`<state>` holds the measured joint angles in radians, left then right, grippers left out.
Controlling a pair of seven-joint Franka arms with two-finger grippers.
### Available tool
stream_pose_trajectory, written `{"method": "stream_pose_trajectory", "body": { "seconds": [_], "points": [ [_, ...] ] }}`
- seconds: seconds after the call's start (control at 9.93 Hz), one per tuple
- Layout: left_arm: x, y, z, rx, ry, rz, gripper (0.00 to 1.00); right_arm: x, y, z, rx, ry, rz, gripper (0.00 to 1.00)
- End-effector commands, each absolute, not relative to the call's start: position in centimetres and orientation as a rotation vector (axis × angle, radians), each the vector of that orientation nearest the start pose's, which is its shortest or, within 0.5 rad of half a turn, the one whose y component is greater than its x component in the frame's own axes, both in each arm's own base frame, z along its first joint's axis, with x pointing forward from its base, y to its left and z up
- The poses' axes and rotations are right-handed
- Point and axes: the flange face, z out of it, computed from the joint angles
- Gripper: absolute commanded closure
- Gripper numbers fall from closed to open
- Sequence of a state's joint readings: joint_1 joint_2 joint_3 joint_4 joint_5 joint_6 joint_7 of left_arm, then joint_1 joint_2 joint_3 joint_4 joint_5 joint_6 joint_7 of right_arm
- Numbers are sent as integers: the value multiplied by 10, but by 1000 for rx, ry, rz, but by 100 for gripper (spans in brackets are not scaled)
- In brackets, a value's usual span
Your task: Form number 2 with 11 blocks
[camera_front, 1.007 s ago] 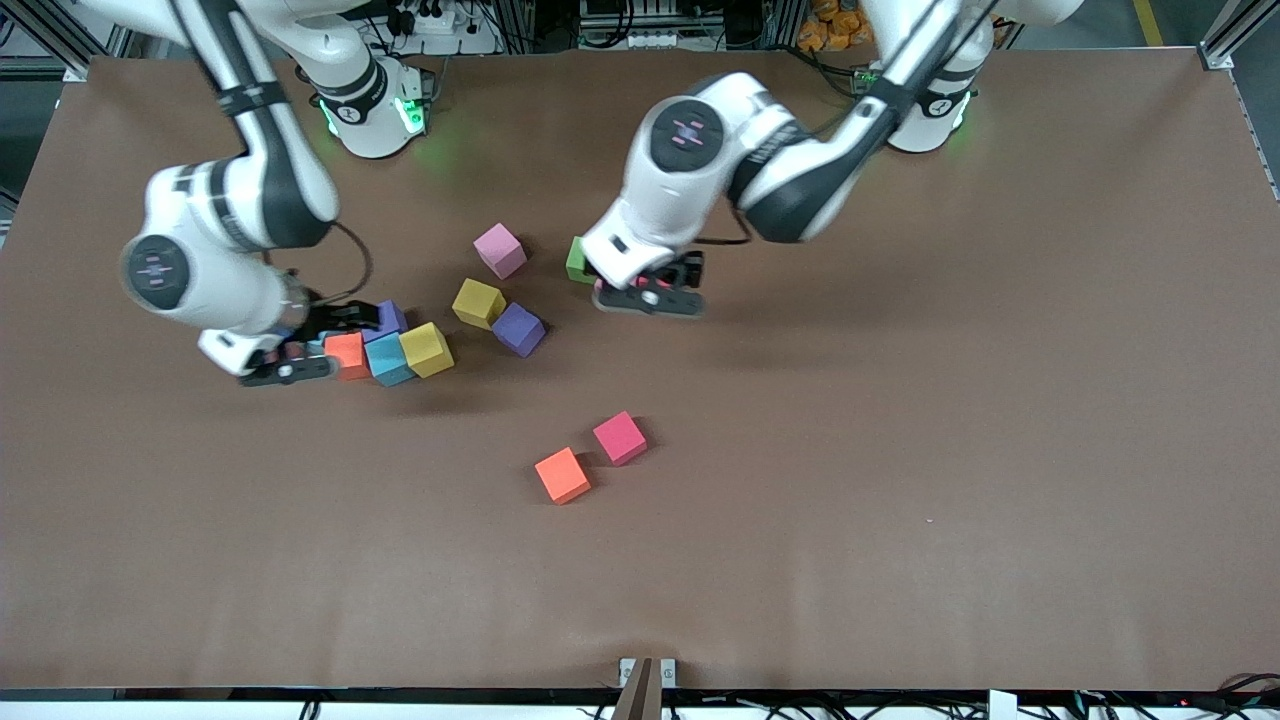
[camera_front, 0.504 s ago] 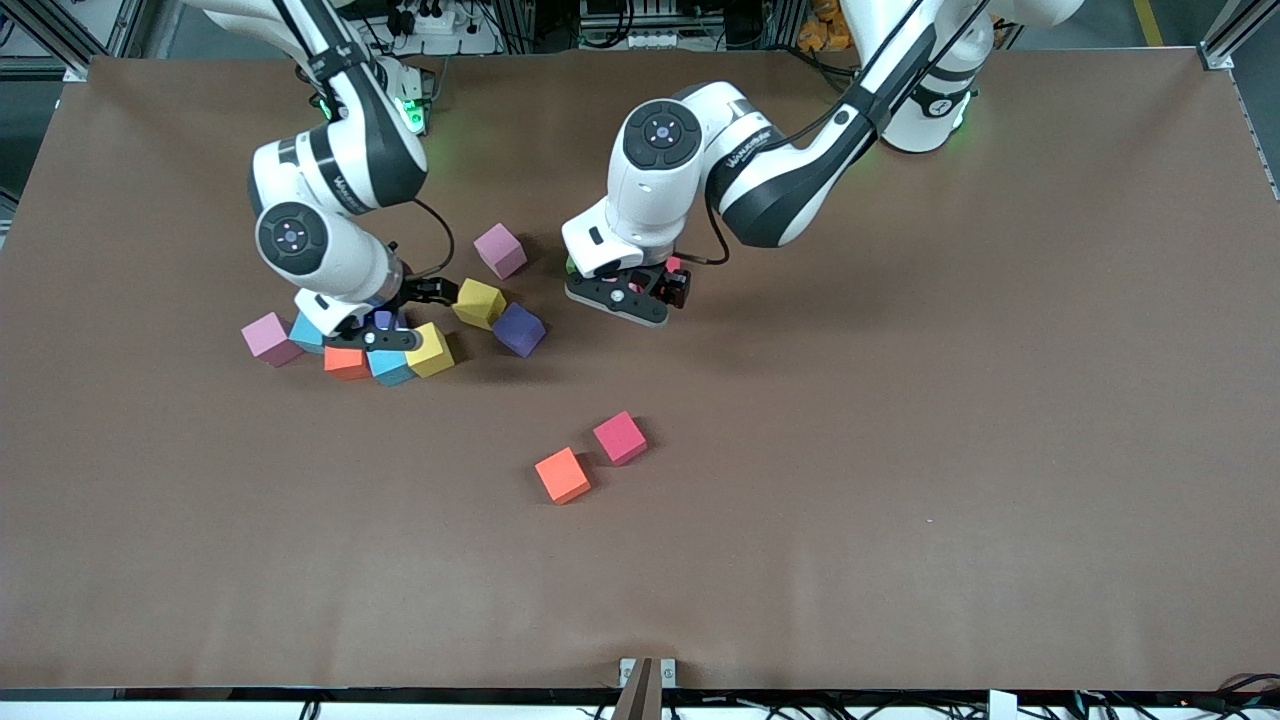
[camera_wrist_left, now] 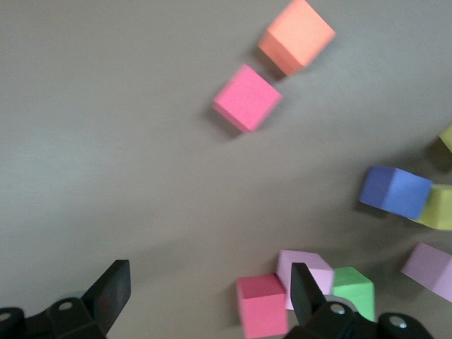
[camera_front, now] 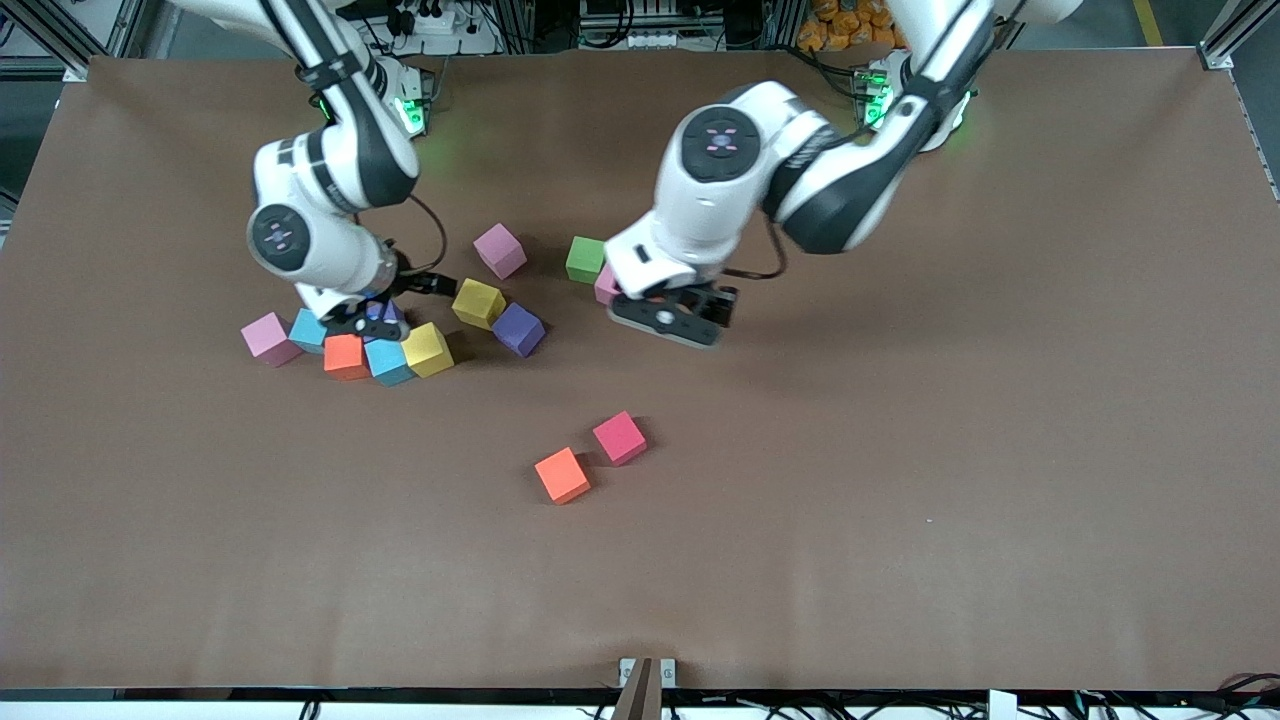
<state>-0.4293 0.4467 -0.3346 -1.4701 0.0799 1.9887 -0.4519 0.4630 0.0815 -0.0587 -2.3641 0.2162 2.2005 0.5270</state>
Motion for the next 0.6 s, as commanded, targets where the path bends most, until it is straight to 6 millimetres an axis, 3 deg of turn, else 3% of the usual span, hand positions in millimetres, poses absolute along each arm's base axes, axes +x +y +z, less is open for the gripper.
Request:
{"method": "stream_pose_trajectory", "body": {
  "seconds": [0.0,0.1,0.2,0.4,0.5],
  "points": [
    [553,-402,467,-3201,414,-98,0,393,257,278,-3053,622,381,0],
    [566,-383,466,-3209,340,-98,0,386,261,275,-3055,683,393,0],
    [573,-375,462,-3214,268,-87,0,378,256,267,-3062,707,407,0],
    [607,-327,462,-3231,61,-100,0,361,253,249,-3058,816,398,0],
    [625,-291,473,-3240,-17,-128,0,353,254,241,-3045,880,374,0]
  ]
}}
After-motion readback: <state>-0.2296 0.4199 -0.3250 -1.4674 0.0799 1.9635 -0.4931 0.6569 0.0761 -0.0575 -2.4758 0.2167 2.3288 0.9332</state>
